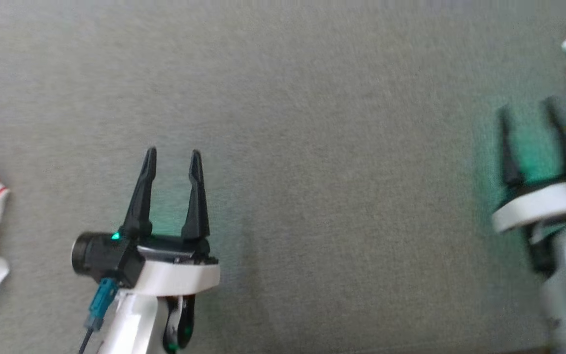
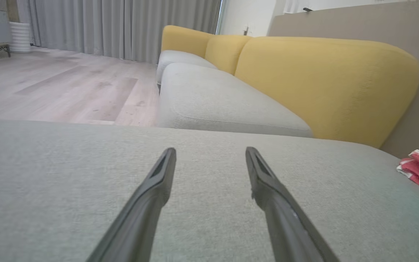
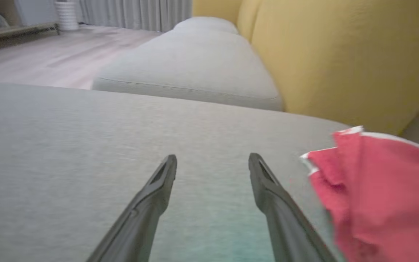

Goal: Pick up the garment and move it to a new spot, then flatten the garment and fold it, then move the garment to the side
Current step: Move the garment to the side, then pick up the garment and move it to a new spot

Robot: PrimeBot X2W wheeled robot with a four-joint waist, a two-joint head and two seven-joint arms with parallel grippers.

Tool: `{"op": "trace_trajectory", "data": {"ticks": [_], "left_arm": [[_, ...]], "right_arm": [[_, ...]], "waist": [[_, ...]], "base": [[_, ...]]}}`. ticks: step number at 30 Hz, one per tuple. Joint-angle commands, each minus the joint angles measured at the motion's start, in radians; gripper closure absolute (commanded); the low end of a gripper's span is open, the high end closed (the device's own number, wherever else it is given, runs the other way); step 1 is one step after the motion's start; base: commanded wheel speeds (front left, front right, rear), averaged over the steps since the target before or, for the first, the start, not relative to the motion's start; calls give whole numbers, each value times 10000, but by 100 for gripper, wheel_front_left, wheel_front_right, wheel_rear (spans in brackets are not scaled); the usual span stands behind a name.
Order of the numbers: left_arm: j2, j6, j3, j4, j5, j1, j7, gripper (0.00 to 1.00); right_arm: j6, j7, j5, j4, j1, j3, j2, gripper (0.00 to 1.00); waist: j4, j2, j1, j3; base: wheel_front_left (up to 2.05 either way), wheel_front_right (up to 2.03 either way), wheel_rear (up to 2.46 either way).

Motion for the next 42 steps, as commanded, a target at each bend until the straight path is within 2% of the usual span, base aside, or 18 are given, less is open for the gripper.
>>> {"op": "trace_trajectory", "data": {"ticks": [1, 4, 6, 9, 17, 24, 42], "left_arm": [[31, 47, 331, -168, -144, 123, -42, 0], [31, 53, 425, -34, -446, 294, -42, 0], [31, 58, 470, 41, -418, 452, -42, 0], [30, 80, 527, 108, -428, 629, -42, 0], [30, 480, 891, 15, 256, 1454, -42, 0], [30, 274, 1027, 10, 649, 1853, -42, 0], [30, 257, 968, 820, 1323, 2039, -42, 0]], "right_arm": [[-53, -168, 233, -74, 127, 459, 70, 0], [-53, -228, 654, 29, 431, 1200, 407, 0], [-53, -233, 761, -253, 773, 1288, 644, 0], [-53, -235, 732, -385, 1197, 1066, 964, 0], [-53, -237, 385, -1253, 2630, 244, 1791, 0], [-53, -238, -89, -1712, 3306, -216, 1955, 0], [-53, -239, 572, -1512, 3875, 410, 1965, 0]], "waist": [[517, -1, 2, -778], [780, -1, 2, -1366], [943, -1, 2, -1743], [1090, -1, 2, -2162], [1422, -1, 2, -3576], [1720, -1, 2, -4045], [1767, -1, 2, -4615]], "base": [[0, 0, 0], [0, 0, 0], [0, 0, 0], [0, 0, 0], [0, 0, 0], [0, 0, 0], [0, 0, 0]]}}
